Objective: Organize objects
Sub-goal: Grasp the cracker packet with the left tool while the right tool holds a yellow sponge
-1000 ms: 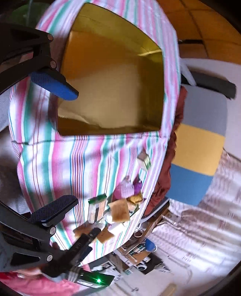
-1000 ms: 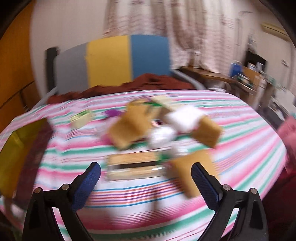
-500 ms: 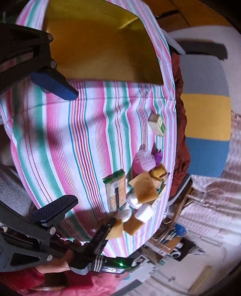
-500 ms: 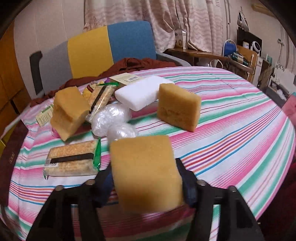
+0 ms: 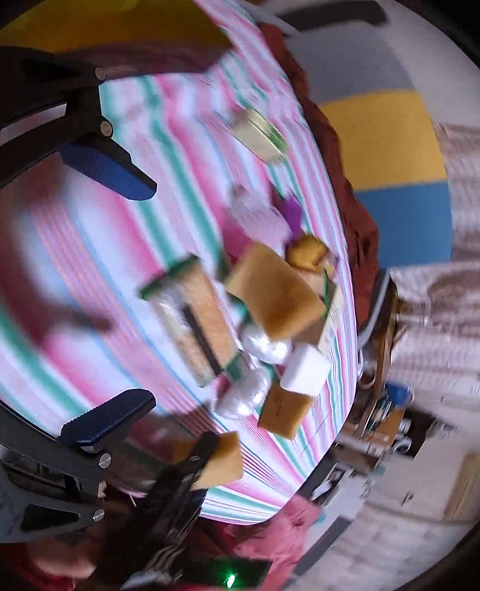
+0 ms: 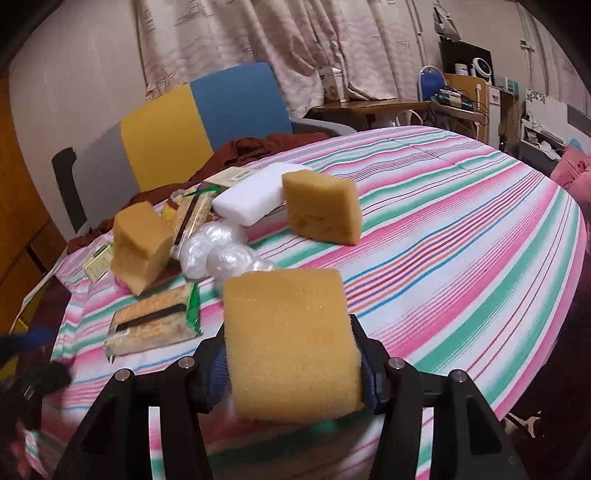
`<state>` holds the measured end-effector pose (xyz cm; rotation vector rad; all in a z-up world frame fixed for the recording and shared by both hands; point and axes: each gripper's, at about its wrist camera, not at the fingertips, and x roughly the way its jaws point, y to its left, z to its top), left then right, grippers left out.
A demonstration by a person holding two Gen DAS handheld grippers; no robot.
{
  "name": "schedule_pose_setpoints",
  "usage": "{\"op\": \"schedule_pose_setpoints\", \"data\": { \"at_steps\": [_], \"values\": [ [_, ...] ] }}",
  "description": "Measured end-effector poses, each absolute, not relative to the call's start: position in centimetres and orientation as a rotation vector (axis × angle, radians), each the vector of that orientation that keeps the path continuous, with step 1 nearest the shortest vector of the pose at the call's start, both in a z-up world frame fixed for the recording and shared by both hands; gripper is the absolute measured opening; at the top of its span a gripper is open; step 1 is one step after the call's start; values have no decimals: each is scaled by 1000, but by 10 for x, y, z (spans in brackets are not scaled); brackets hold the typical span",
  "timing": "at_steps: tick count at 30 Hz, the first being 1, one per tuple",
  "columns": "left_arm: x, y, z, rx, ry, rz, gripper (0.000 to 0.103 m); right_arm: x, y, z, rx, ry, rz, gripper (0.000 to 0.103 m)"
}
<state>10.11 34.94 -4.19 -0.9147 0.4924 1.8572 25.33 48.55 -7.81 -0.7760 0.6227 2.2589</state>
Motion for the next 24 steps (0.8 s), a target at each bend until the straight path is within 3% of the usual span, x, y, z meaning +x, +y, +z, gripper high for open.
{"op": "schedule_pose_setpoints", "data": {
  "at_steps": [7,17,24],
  "values": [
    [82,406,-60,-850,607,1783,103,258,477,-83,-799,632,2270,57],
    [114,390,-74,-831,579,1543,94,270,487,-84,-768,688,2244,57],
    [108,401,-73,-879,535,1657,91,267,484,-85,-781,669,2239,57]
  ]
}}
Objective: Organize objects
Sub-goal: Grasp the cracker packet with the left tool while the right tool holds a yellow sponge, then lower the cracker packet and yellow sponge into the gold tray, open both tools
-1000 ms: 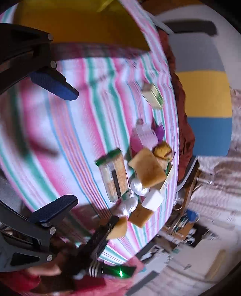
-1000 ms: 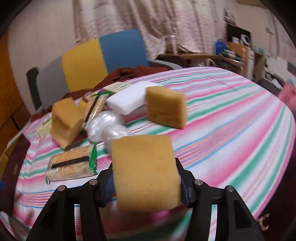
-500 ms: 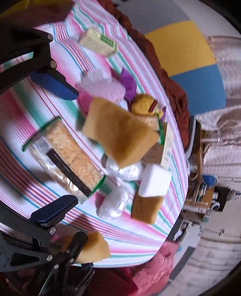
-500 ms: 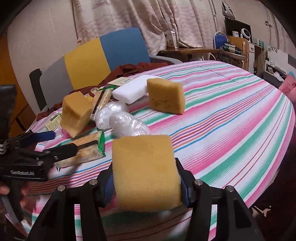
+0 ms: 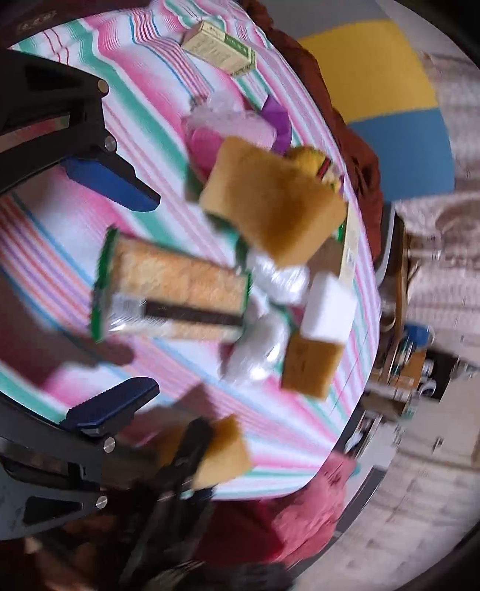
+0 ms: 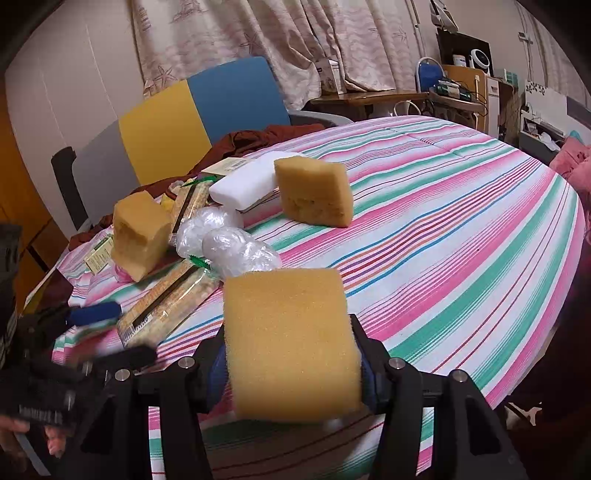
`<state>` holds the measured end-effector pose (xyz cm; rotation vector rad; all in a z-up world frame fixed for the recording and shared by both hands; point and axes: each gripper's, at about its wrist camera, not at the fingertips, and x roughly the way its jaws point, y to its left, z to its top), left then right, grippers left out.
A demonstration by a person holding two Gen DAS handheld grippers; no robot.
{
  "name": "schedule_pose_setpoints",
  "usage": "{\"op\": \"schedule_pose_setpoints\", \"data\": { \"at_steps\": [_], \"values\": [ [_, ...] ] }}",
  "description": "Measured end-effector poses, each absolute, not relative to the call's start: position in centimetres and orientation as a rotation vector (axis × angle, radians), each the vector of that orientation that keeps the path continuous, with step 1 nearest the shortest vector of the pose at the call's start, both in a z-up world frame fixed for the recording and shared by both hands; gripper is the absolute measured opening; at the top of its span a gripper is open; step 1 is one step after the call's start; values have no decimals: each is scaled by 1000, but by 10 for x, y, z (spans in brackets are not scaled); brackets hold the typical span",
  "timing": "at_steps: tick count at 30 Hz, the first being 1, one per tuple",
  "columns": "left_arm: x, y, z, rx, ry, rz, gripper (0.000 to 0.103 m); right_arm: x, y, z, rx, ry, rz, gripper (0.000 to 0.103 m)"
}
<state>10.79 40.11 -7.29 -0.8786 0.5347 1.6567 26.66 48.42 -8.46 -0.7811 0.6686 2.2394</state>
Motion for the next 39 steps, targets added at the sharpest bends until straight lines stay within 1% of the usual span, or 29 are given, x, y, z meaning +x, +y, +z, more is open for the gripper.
{"op": "schedule_pose_setpoints", "data": {
  "at_steps": [1,3,4,5,6,7,12,15,17,25,34,39],
  "values": [
    [109,405,-73,-878,541,1663,91,267,485,-85,-780,673,2239,57],
    [114,414,-78,-848,616,1687,82,267,485,-85,-782,681,2238,57],
    [115,418,-82,-838,645,1694,66,266,485,-85,-786,678,2237,57],
    [116,420,-85,-843,660,1695,62,266,485,-85,-788,677,2237,57],
    [115,418,-85,-843,628,1700,60,266,484,-85,-789,675,2237,57],
    [114,416,-85,-853,606,1706,54,267,484,-85,-789,675,2237,57],
    [122,402,-87,-812,602,1755,54,265,482,-84,-796,675,2229,57],
    [121,392,-86,-829,555,1762,54,264,479,-83,-800,691,2234,57],
    [123,386,-86,-820,534,1773,51,263,476,-82,-806,698,2245,57],
    [132,348,-87,-820,471,1827,49,246,451,-76,-856,658,2306,57],
    [126,275,-75,-886,349,1946,48,218,417,-70,-940,568,2353,57],
    [117,224,-54,-863,246,2053,48,200,393,-64,-980,492,2403,57]
  ]
}}
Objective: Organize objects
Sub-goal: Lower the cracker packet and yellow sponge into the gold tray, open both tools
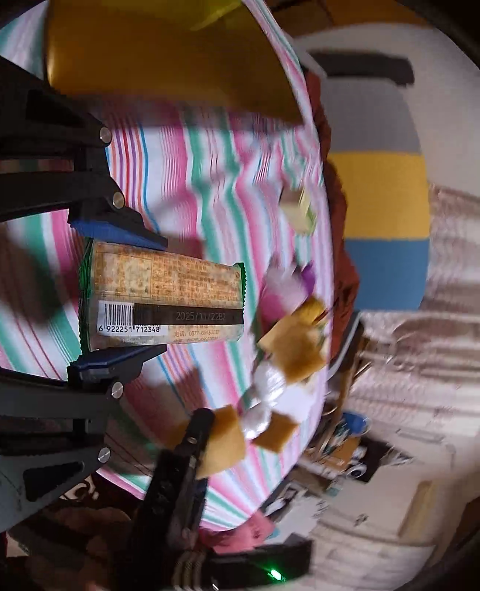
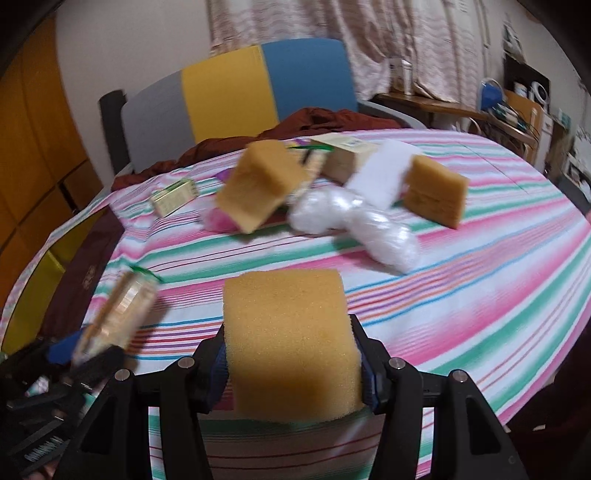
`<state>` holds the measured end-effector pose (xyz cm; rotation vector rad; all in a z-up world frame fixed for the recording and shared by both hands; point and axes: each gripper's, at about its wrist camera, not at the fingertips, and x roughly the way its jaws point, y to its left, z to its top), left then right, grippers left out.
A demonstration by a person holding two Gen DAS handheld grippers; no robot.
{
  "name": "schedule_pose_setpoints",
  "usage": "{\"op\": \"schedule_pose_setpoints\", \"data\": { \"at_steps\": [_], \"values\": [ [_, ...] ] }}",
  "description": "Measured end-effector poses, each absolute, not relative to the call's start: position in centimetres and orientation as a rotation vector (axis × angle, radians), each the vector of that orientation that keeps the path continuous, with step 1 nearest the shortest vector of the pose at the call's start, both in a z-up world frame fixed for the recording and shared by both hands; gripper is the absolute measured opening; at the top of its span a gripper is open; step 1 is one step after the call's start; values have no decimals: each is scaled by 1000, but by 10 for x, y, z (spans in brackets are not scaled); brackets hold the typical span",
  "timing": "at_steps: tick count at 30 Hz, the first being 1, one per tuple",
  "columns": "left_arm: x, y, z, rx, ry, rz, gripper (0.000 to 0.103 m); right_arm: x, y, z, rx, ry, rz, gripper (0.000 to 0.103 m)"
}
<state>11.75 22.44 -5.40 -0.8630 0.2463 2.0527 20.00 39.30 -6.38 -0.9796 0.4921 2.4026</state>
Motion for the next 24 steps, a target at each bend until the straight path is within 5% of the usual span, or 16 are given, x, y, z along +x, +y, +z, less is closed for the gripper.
{"op": "schedule_pose_setpoints", "data": {
  "at_steps": [14,24],
  "values": [
    [61,117,-23,-875,72,2357,48,158,329,-40,-1018,363,2568,57],
    [8,53,-36,-1023,112,2519,49,130,282,-9,-979,314,2728,57]
  ]
}}
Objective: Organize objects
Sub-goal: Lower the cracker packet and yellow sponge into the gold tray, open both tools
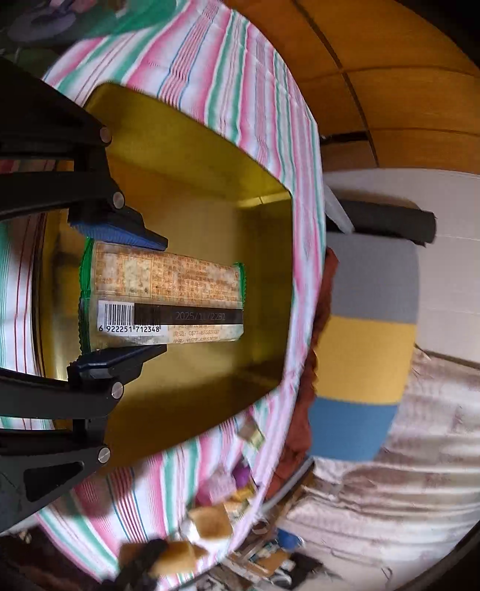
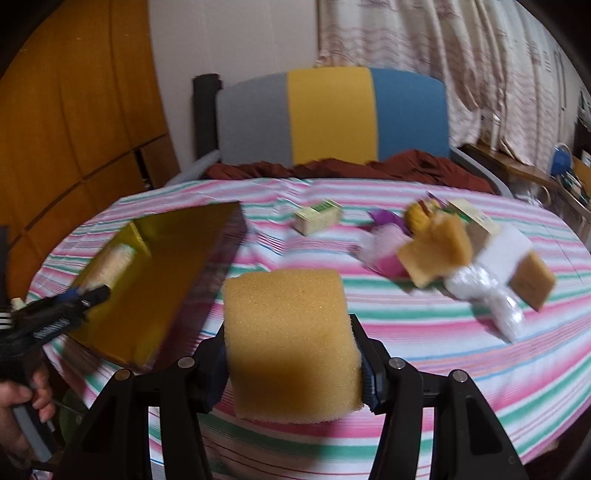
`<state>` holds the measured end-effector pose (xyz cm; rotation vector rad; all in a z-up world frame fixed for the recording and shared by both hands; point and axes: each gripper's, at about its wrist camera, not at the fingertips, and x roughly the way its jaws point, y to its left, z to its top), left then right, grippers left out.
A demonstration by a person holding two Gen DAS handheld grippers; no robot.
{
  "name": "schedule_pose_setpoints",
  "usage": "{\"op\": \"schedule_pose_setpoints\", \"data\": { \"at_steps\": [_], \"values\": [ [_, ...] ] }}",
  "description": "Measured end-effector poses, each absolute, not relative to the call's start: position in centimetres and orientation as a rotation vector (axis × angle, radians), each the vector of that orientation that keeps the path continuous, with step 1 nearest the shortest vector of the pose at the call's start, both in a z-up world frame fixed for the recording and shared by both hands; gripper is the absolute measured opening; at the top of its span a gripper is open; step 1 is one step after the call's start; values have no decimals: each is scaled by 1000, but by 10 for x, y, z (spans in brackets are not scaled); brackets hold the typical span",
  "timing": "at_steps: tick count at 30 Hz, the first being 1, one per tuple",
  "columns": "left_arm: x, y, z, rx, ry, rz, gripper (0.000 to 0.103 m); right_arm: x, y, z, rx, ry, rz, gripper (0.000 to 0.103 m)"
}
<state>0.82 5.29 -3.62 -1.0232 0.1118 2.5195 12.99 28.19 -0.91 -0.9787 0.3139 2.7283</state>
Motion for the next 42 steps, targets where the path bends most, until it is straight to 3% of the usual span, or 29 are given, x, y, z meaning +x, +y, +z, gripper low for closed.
{"op": "schedule_pose_setpoints", "data": {
  "at_steps": [3,5,12,15,16,18,20,26,30,33,35,42],
  "values": [
    [-3,39,-43,-1076,122,2535,48,118,264,-1,-983,307,2786,57],
    [-8,32,-46,-1097,122,2551,40,108,251,3,-990,303,2825,57],
    [-23,19,-55,-1168,166,2618,39,75,209,3,-1075,289,2928,57],
    [-26,4,-53,-1193,52,2633,40,62,195,-3,-1133,279,2946,57],
    [-26,0,-49,-1182,7,2633,42,58,190,-6,-1159,264,2945,57],
    [-24,-11,-37,-1149,-82,2666,58,52,183,-11,-1196,256,2945,57],
    [-21,-20,-25,-1094,-123,2722,84,43,175,-19,-1253,248,2939,57],
    [-10,-39,6,-967,-173,2852,101,20,153,-38,-1384,211,2928,59],
    [-8,-49,12,-960,-230,2867,101,6,140,-49,-1470,225,2921,60],
    [-11,-56,10,-982,-292,2855,102,2,136,-54,-1492,249,2904,69],
    [-13,-59,8,-1003,-322,2847,103,5,138,-52,-1472,266,2911,82],
    [-11,-60,2,-1042,-407,2810,103,24,152,-35,-1349,319,2965,83]
  ]
}}
